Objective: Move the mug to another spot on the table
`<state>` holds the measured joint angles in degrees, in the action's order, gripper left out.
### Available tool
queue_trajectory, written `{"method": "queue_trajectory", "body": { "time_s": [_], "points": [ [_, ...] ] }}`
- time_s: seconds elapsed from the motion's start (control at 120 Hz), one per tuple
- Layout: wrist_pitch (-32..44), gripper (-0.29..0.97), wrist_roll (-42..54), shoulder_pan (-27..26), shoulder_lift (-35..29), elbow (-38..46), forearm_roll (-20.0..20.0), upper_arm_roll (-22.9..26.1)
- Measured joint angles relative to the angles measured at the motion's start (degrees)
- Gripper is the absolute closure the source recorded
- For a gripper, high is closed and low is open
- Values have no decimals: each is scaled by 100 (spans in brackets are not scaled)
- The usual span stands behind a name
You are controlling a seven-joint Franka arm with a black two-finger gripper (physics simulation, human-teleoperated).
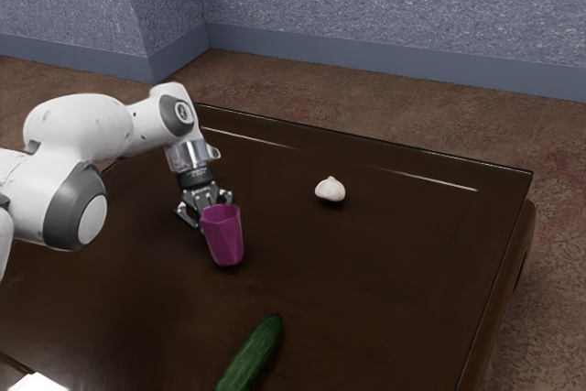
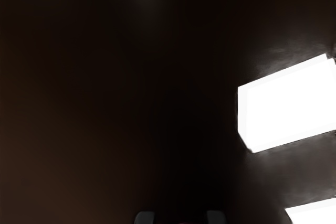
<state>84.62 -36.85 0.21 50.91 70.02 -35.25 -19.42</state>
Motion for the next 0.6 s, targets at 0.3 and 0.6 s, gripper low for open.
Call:
{"method": "queue_trajectory", "body": {
  "time_s": [0.3,0.6],
  "points": [
    [336,21,98,-62,-127,12,-18,20],
    [-14,5,157,-218,-1663,250,946,-185]
  ]
}}
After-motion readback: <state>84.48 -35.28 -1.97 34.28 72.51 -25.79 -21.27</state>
